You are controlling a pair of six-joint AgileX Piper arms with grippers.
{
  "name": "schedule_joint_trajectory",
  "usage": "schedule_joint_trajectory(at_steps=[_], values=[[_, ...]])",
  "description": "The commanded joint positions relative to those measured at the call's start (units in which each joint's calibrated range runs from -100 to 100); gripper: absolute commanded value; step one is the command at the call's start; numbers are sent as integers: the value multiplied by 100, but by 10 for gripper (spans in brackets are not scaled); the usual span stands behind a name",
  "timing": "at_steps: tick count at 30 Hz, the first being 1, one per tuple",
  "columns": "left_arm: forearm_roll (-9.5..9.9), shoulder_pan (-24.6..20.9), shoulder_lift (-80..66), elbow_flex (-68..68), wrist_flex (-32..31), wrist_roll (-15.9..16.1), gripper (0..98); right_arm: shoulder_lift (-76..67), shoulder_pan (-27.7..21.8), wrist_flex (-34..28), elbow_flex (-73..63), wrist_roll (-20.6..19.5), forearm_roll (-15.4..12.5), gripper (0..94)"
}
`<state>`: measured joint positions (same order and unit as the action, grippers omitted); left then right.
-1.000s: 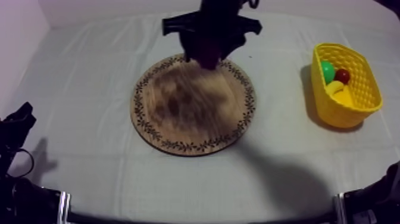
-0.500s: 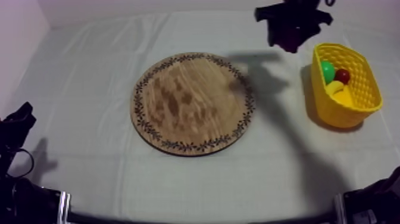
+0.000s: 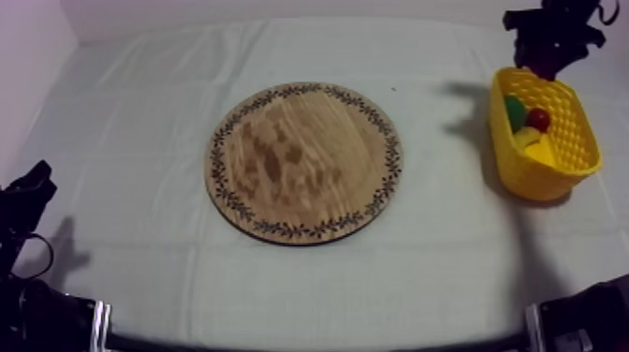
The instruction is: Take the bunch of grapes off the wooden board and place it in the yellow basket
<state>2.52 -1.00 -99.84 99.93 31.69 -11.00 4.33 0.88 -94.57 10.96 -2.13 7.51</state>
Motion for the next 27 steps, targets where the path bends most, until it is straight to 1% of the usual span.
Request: schedule_joint_trajectory(at_steps=[1,6,12,18,23,27], values=[[-1,2,2,-4,0,-1,0,-62,-196,22,102,89,34,361],[-1,2,2,-4,0,-1,0,-157,-365,41,245,199,108,362],[-1,2,2,-4,0,-1,0,-134,-428,74,368,240,167,360],[-1,2,2,-4,0,-1,0,89,-467,356,721,199,222,365],[-1,2,2,-4,0,-1,0,334,-464,515,1030,191,242,408],[-1,2,2,-4,0,-1,0,490,-438,563,1244,210,210,489]])
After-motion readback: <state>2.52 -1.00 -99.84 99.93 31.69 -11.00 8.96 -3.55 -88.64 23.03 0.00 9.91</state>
